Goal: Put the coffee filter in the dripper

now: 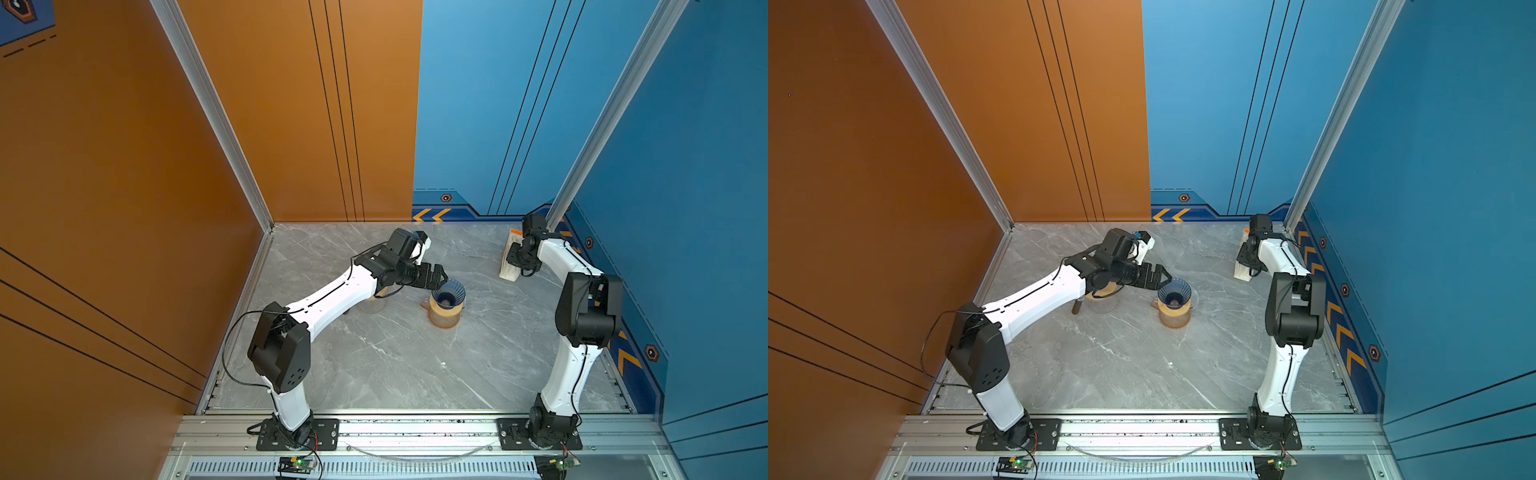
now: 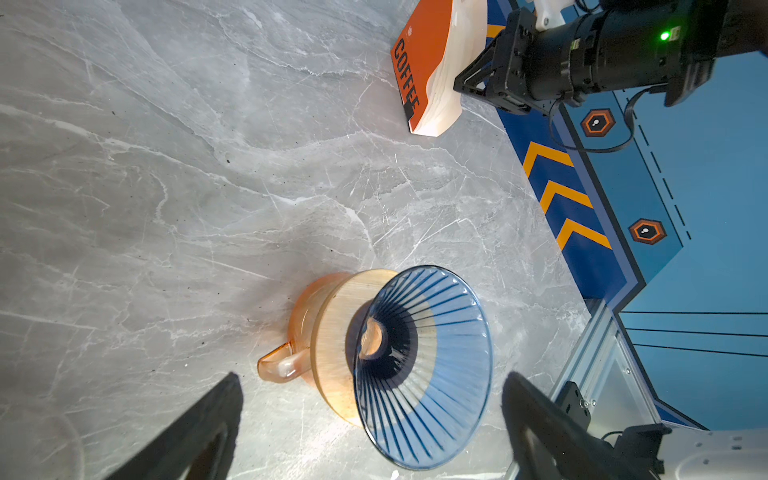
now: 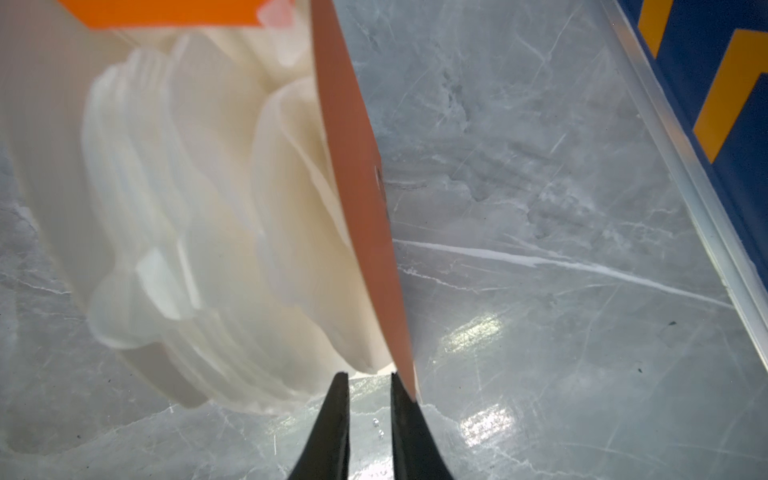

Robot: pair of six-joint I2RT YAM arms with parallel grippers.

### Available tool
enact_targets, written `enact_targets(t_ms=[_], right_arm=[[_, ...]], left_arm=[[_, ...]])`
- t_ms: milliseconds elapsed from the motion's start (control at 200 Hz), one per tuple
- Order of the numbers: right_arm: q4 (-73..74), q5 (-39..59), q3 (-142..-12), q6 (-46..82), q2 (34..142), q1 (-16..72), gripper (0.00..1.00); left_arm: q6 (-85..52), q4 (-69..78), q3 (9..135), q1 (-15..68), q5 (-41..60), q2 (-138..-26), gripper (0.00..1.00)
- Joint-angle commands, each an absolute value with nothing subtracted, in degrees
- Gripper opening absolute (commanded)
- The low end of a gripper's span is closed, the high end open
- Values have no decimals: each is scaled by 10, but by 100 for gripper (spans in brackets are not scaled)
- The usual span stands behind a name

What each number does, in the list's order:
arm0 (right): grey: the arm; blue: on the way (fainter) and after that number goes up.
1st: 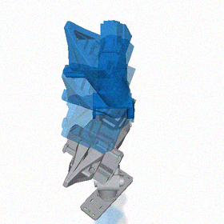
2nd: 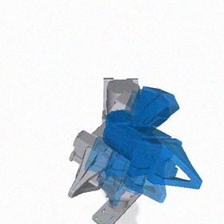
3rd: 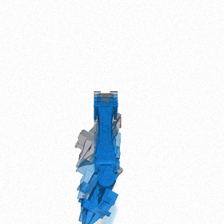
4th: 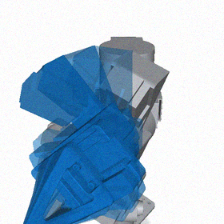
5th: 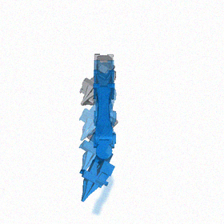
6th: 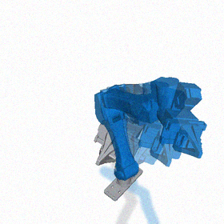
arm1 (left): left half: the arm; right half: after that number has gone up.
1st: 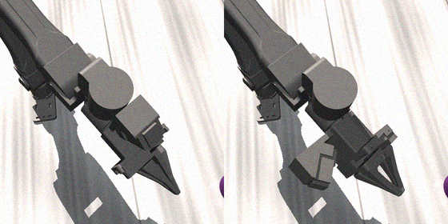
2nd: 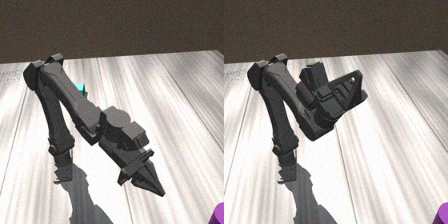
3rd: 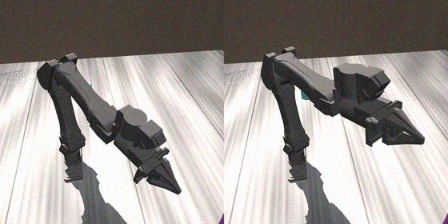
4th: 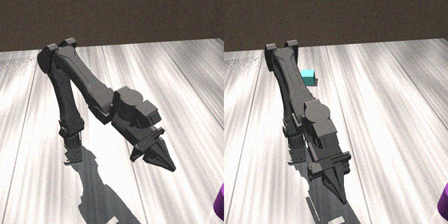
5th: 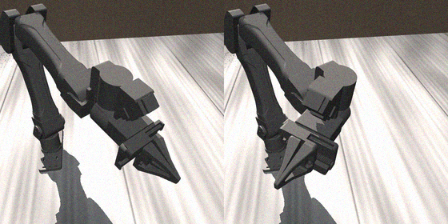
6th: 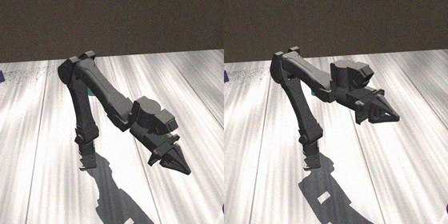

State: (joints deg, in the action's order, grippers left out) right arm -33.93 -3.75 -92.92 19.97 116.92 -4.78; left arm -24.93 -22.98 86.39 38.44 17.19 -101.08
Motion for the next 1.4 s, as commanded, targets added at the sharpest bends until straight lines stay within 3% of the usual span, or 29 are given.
enact_targets(t_ms=[0, 646, 971, 1397], right_arm=[[-346, -48, -947, 190, 1183, -42, 17], [-339, -52, -960, 192, 1215, -39, 14], [-338, -56, -957, 189, 1204, -37, 0], [-354, -64, -935, 215, 1164, -27, 0]], left_arm=[[-251, -242, 882, 389, 183, -1020, 98], [-250, -245, 885, 389, 183, -1020, 98], [-251, -244, 886, 389, 184, -1020, 98], [-250, -245, 883, 390, 185, -1020, 98]])
